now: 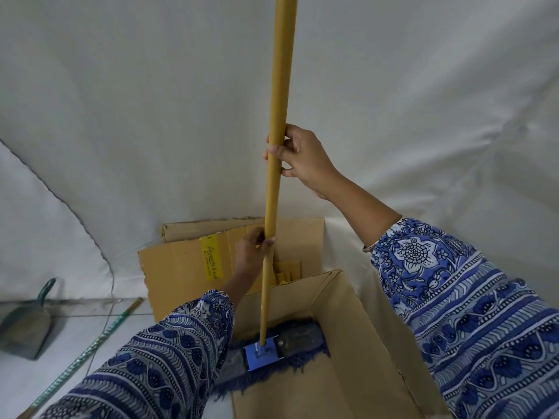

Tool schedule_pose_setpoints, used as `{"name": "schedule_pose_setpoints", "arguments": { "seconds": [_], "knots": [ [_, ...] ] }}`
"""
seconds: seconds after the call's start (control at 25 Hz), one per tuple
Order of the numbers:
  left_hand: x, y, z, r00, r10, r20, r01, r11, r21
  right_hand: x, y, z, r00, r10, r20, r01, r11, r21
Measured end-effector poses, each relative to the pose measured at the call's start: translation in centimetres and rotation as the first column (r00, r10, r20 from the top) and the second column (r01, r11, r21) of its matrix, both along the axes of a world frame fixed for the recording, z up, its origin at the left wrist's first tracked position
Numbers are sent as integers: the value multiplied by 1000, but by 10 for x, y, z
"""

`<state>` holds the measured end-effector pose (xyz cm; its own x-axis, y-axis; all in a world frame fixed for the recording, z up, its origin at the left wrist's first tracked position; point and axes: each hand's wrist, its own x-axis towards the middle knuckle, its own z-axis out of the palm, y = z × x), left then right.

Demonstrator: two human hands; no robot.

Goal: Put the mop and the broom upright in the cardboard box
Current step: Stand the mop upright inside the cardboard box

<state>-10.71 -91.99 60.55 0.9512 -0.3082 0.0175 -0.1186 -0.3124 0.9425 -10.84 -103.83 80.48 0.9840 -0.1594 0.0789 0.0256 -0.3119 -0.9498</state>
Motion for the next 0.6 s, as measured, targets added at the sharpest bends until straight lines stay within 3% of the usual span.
{"name": "schedule_pose_setpoints", "arguments": {
  "seconds": [0.6],
  "knots": [
    [19, 4, 0, 997, 16, -69, -8, 993, 114, 29, 18, -18, 993, -120, 15, 121, 985, -127]
  ]
}}
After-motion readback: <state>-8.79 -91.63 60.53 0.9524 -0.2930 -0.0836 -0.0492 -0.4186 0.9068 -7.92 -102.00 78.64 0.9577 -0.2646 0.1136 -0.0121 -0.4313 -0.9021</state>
